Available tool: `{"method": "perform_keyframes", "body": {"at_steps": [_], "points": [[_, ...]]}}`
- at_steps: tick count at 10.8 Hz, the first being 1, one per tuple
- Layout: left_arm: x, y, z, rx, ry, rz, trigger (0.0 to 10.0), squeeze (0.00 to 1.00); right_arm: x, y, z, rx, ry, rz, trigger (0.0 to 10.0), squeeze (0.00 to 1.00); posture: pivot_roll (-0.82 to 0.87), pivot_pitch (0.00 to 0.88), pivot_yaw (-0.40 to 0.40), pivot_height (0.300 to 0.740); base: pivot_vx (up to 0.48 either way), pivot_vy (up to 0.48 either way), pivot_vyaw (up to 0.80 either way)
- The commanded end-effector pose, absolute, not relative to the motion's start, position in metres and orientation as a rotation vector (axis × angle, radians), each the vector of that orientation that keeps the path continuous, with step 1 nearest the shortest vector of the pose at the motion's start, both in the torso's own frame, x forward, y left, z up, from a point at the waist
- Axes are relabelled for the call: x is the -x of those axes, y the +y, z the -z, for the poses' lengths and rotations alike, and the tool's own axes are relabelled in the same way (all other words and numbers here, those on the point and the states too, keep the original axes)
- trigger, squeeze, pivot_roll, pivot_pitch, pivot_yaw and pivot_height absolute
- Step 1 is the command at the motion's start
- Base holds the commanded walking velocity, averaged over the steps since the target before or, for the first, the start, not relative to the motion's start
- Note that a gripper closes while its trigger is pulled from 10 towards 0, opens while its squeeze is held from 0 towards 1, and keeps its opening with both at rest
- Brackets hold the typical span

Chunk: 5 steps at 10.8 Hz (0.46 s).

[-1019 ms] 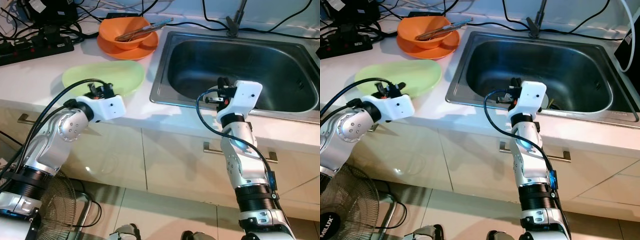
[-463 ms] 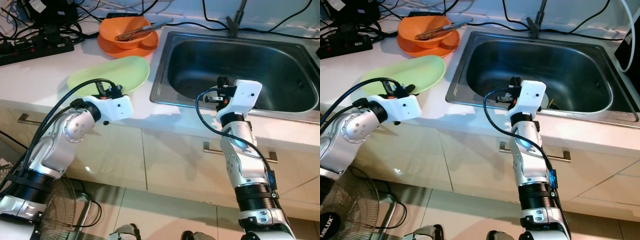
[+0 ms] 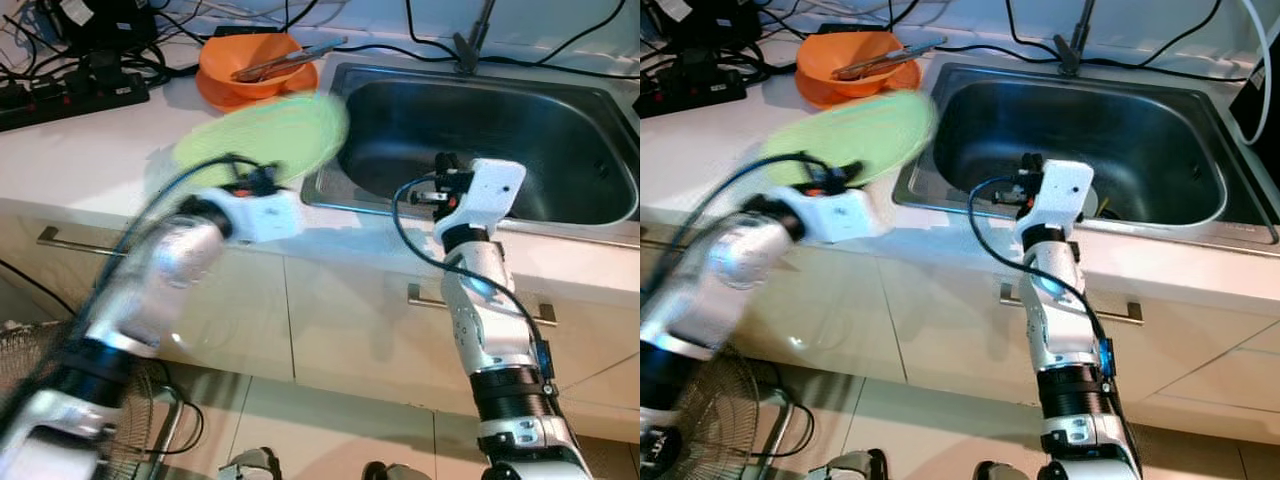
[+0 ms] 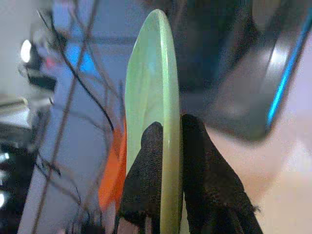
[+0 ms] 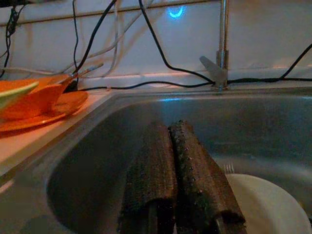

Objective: Kitchen organization

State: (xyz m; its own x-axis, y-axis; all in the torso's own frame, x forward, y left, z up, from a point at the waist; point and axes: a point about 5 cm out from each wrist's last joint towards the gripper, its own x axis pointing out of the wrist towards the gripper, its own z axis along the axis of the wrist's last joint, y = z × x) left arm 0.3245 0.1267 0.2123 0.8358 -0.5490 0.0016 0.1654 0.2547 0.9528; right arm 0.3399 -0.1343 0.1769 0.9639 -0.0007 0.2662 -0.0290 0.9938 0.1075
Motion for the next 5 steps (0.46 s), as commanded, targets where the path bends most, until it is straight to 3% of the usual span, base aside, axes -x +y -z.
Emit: {"method": "perform_keyframes", "body": {"at_steps": [1,2,3,4,5], "points": [[-0.321,0.111,-0.233,-1.23,-0.508,0.481,10.0,0.0,-0.342,-0.135,-0.185,-0.126,-0.293,-0.019,10.0,0.0,0.09,0.066,0.003,0.74,0.0,0.0,0.0],[-0.321,0.104,-0.233,-1.214,-0.532,0.498,10.0,0.0,-0.343,-0.136,-0.19,-0.128,-0.305,-0.02,10.0,0.0,0.09,0.061,0.003,0.74,0.0,0.0,0.0],[-0.321,0.098,-0.233,-1.207,-0.546,0.524,0.0,0.0,-0.344,-0.137,-0.193,-0.128,-0.314,-0.02,10.0,0.0,0.09,0.057,0.002,0.74,0.0,0.0,0.0],[-0.321,0.094,-0.233,-1.217,-0.565,0.526,0.0,0.0,-0.345,-0.138,-0.196,-0.131,-0.322,-0.018,10.0,0.0,0.09,0.053,0.002,0.74,0.0,0.0,0.0],[-0.321,0.092,-0.237,-1.213,-0.596,0.505,10.0,0.0,-0.347,-0.14,-0.201,-0.15,-0.334,-0.015,10.0,0.0,0.09,0.044,0.0,0.74,0.0,0.0,0.0]]}}
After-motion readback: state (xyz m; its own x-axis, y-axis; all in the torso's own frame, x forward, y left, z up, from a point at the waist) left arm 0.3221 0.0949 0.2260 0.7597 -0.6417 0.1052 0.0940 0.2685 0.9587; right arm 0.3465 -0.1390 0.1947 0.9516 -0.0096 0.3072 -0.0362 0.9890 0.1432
